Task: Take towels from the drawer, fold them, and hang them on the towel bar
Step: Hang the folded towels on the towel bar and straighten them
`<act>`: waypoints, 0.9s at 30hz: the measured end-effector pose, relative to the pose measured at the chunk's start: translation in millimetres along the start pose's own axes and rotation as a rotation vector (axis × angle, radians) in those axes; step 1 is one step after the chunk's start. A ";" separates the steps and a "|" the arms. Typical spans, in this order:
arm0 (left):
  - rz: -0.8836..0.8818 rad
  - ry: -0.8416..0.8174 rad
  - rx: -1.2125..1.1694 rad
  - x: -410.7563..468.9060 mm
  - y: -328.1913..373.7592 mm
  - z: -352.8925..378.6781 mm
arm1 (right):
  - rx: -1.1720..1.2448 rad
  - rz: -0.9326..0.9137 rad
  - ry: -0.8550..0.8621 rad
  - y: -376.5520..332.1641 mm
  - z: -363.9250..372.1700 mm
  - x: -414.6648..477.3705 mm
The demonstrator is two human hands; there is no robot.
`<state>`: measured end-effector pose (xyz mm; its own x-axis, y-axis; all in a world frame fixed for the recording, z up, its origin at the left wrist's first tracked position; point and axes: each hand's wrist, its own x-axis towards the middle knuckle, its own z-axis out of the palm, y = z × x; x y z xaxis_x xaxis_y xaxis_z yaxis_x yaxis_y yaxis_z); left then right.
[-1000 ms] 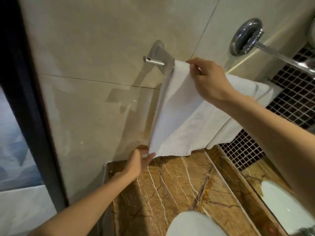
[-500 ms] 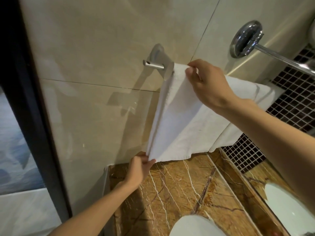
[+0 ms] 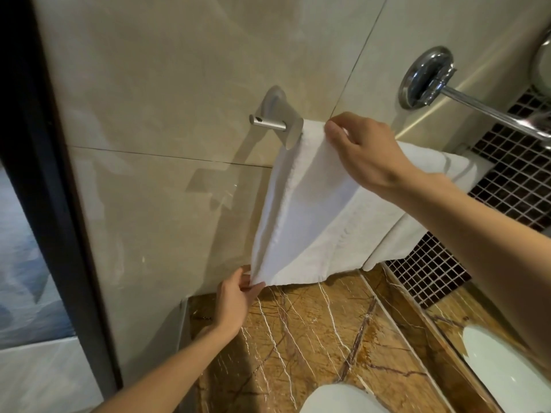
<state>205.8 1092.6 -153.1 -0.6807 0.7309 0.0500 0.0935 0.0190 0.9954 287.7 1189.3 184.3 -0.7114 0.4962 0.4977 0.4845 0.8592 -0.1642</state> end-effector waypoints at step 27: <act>0.074 -0.040 0.086 -13.7 0.2 6.4 | -0.060 0.028 -0.167 2.2 -4.9 13.7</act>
<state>219.8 1086.9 -154.2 -0.6400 0.7593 0.1178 0.2057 0.0215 0.9784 281.5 1197.4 194.9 -0.7693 0.5378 0.3447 0.5313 0.8383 -0.1223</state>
